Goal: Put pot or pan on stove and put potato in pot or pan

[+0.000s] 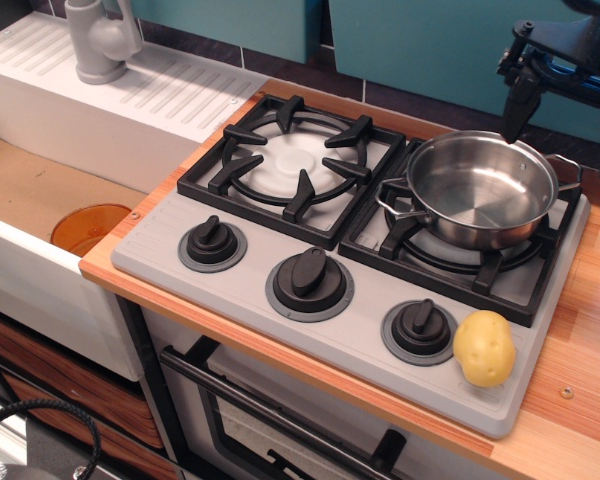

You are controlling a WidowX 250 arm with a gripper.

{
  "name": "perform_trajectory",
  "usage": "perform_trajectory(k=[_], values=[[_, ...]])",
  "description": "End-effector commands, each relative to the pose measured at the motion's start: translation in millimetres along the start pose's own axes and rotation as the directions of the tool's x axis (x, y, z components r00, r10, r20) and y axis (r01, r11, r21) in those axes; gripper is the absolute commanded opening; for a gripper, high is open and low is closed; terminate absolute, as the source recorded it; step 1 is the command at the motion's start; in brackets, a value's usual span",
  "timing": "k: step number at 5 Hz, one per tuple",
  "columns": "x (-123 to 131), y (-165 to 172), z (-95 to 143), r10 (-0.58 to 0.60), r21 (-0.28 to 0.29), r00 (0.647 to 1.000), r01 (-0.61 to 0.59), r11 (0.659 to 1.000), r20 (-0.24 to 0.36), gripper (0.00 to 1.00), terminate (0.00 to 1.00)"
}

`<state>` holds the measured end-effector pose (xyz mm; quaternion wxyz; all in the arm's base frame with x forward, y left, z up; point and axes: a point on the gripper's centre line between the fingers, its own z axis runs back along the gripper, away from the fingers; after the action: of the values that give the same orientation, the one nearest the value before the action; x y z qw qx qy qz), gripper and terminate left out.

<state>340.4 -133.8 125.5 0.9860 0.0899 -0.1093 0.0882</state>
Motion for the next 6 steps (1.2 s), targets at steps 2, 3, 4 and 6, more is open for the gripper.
perform_trajectory(k=[2, 3, 4, 6], values=[[-19, 5, 25, 0.103, -0.006, 0.993, -0.103, 0.995, 0.052, 1.0, 0.0], [-41, -1, 23, 0.139, 0.014, 0.988, -0.14, 0.99, 0.068, 1.0, 0.0], [-56, -10, 18, 0.163, 0.025, 0.982, -0.166, 0.986, 0.095, 1.0, 0.0], [-83, -19, -2, 0.189, 0.022, 0.971, -0.194, 0.981, 0.143, 1.0, 0.0]])
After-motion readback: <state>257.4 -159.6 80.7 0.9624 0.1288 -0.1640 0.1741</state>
